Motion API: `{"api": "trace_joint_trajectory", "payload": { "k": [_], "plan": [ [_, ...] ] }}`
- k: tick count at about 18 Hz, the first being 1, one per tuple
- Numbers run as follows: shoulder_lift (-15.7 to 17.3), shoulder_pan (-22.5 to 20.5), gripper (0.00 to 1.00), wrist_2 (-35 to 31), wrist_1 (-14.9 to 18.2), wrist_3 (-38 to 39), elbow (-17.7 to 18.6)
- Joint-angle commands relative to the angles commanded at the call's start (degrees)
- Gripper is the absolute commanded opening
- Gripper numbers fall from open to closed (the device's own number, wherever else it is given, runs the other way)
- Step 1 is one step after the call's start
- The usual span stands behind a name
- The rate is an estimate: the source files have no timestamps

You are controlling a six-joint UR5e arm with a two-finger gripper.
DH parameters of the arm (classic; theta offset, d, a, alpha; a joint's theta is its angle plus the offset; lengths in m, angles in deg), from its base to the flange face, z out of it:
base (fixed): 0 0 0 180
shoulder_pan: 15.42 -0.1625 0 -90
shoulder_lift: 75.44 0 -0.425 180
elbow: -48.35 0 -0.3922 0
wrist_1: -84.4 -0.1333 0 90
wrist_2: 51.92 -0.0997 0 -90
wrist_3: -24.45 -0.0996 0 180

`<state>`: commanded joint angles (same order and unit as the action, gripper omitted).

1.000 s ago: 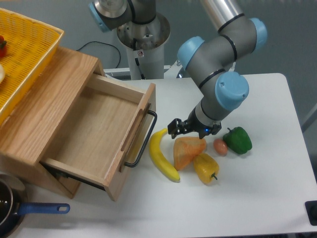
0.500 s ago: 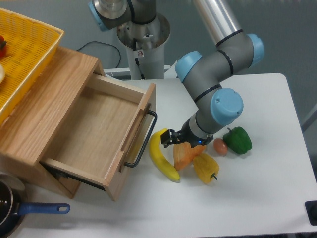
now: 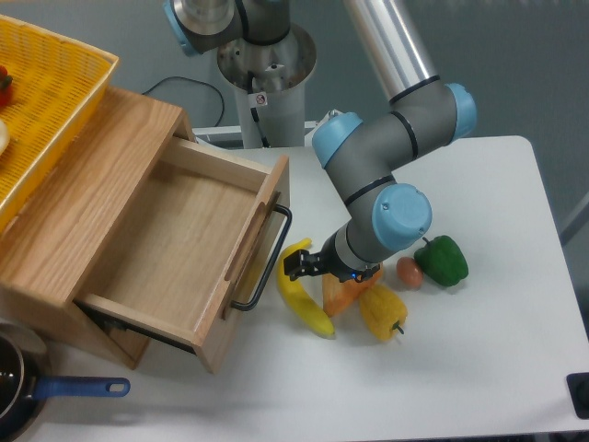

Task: Pick up the banana
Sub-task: 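Lower the gripper onto the banana's stem end beside the orange piece, then close the gripper on the banana and adjust its grip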

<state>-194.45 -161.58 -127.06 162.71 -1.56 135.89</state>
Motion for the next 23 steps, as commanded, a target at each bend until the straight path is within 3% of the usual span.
{"api": "trace_joint_trajectory", "payload": {
  "k": [5, 23],
  "plan": [
    [-1.05, 0.09, 1.00, 0.00, -1.49, 0.44, -0.17],
    [-2.81, 0.09, 1.00, 1.23, -1.58, 0.09, -0.26]
  ]
}}
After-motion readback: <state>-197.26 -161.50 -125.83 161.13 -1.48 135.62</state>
